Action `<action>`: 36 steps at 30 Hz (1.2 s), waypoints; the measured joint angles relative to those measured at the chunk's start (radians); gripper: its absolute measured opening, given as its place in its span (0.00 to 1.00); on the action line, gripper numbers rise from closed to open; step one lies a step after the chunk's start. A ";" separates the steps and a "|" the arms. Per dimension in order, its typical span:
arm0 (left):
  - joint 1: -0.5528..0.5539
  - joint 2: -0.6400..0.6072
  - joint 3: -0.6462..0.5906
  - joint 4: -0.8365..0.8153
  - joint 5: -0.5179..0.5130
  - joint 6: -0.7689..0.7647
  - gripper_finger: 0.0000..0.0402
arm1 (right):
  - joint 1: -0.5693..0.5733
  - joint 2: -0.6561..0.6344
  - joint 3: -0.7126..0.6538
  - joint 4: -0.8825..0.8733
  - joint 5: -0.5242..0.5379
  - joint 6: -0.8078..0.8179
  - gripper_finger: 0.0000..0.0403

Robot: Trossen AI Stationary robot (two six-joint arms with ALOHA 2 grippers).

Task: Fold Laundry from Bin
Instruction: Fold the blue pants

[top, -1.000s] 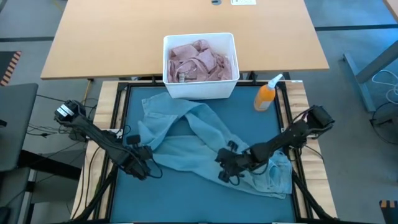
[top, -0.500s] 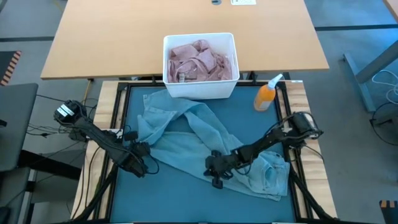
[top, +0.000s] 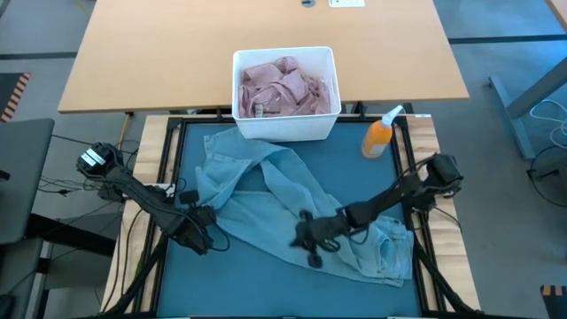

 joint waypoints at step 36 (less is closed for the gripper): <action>0.000 0.000 0.000 -0.073 -0.020 -0.330 0.00 | -0.311 0.442 0.471 -0.446 0.276 0.001 0.05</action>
